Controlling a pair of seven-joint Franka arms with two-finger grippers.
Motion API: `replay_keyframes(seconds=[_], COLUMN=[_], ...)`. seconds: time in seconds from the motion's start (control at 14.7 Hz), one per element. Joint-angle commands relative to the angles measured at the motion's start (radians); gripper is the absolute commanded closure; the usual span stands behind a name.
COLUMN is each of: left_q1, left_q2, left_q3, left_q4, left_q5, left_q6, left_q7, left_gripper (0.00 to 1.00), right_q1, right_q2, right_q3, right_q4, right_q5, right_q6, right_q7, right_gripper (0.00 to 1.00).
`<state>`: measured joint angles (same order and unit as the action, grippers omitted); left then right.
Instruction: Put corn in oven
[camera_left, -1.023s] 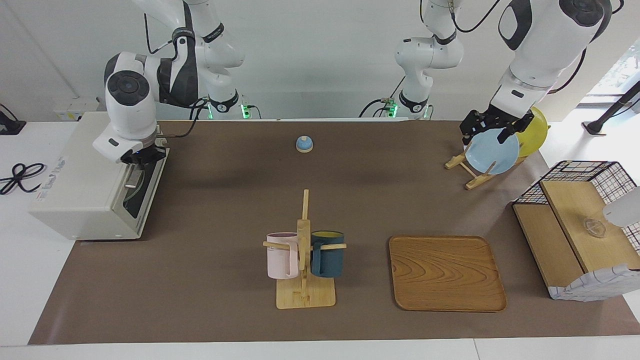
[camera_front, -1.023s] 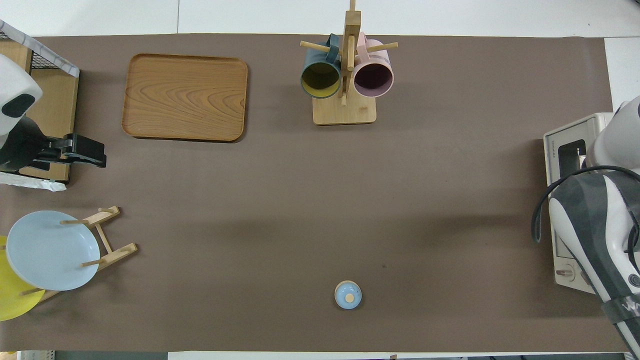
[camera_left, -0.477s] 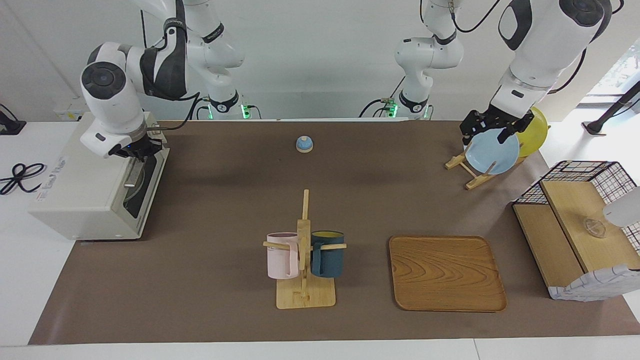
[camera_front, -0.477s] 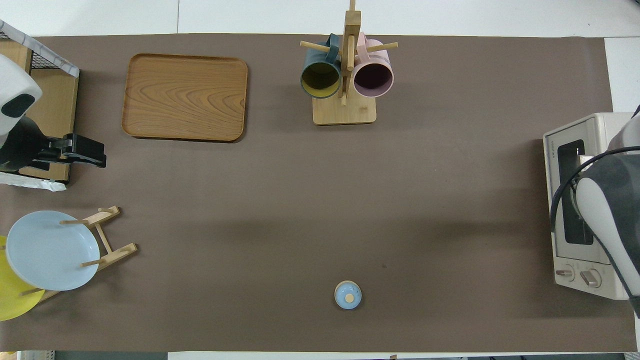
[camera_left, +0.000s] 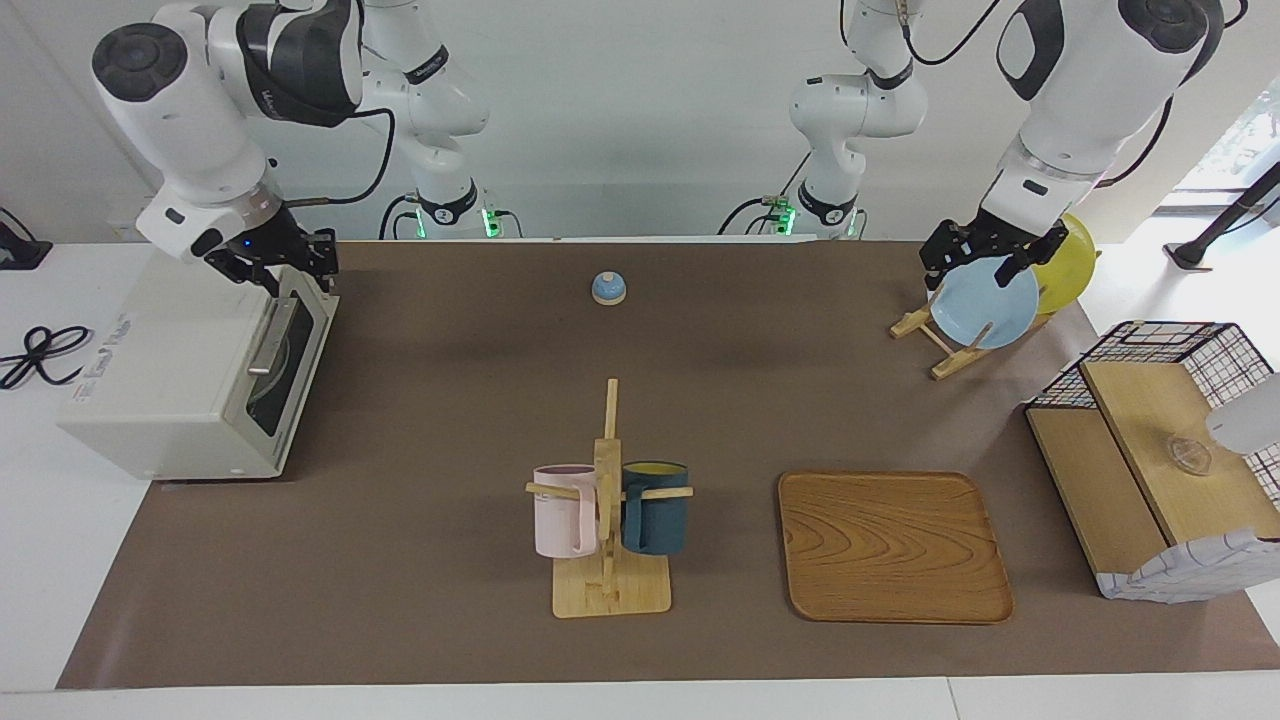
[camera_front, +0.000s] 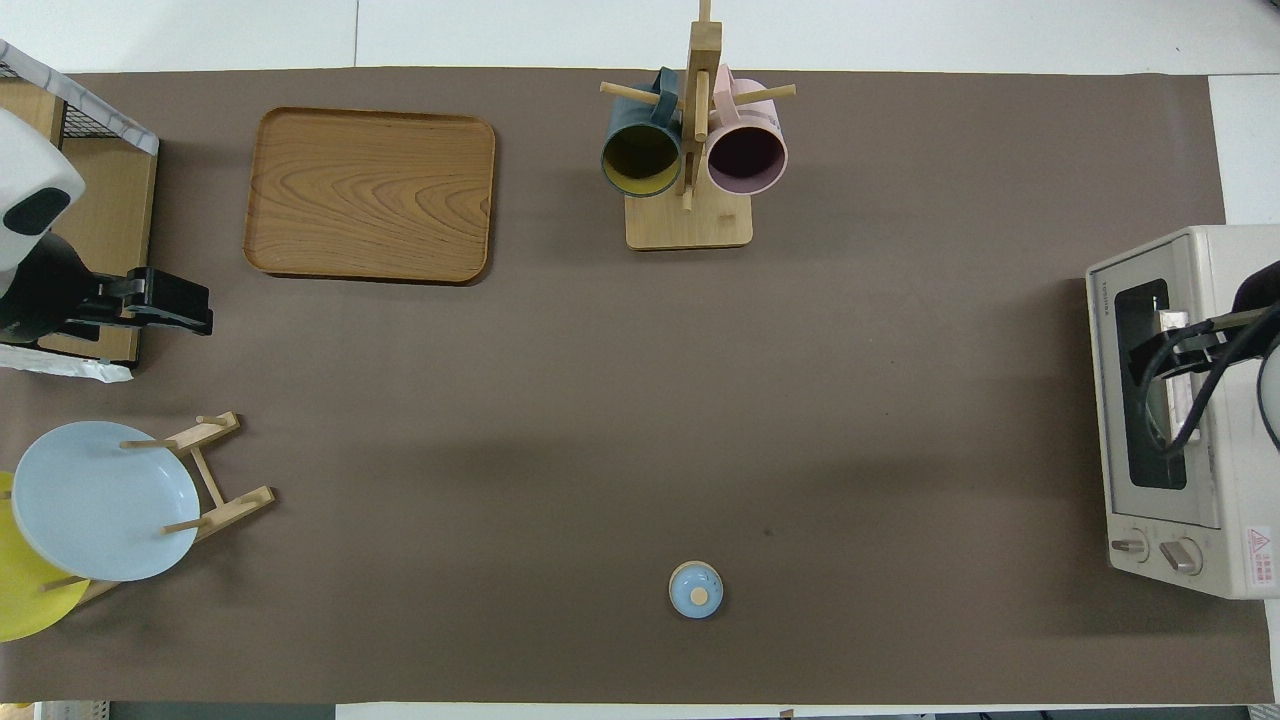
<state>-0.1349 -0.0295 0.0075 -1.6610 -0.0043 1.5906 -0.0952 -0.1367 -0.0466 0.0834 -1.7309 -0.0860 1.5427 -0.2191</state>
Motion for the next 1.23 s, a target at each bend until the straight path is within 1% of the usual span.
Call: replay_keyframes(seconds=[0.0,0.2,0.48,0.55,0.61,0.68,0.75,0.95,1.16], left_q1=[0.014,0.014,0.014,0.014,0.014,0.014,0.014,0.014,0.014], left_q2=[-0.013,-0.013,-0.013,-0.013,-0.013,-0.013,-0.013,-0.013,-0.013], left_q3=[-0.009,-0.009,-0.009,-0.009,-0.009,-0.009,-0.009,-0.009,-0.009], left_q4=[-0.017,-0.017,-0.017,-0.017,-0.017,-0.017,-0.017,-0.017,-0.017], left_q5=[0.021,0.021,0.021,0.021,0.021,0.021,0.021,0.021,0.021], left_q6=[0.002,0.003,0.002,0.002,0.003,0.002,0.002,0.002,0.002], left_q7=[0.005,0.005,0.005,0.003,0.005,0.005,0.005,0.005,0.005], left_gripper=[0.0,0.0,0.0,0.0,0.0,0.0,0.0,0.0,0.0], right_q1=[-0.006,-0.02,0.015,0.079,0.122,0.158,0.184,0.183,0.138], right_q2=[0.017,0.042,0.042,0.044,0.044,0.05,0.053,0.054,0.054], right_q3=[0.007,0.006,0.004,-0.013,-0.054,-0.1,-0.114,-0.111,-0.085], right_q4=[0.089,0.135,0.139,0.139,0.149,0.168,0.169,0.171,0.171], right_q5=[0.034,0.091,0.052,0.045,0.032,0.034,0.031,0.032,0.042], right_q6=[-0.058,-0.065,-0.085,-0.088,-0.09,-0.088,-0.085,-0.088,-0.084], right_q7=[-0.014,0.013,0.04,0.071,0.101,0.113,0.115,0.116,0.116], right_gripper=[0.0,0.0,0.0,0.0,0.0,0.0,0.0,0.0,0.0])
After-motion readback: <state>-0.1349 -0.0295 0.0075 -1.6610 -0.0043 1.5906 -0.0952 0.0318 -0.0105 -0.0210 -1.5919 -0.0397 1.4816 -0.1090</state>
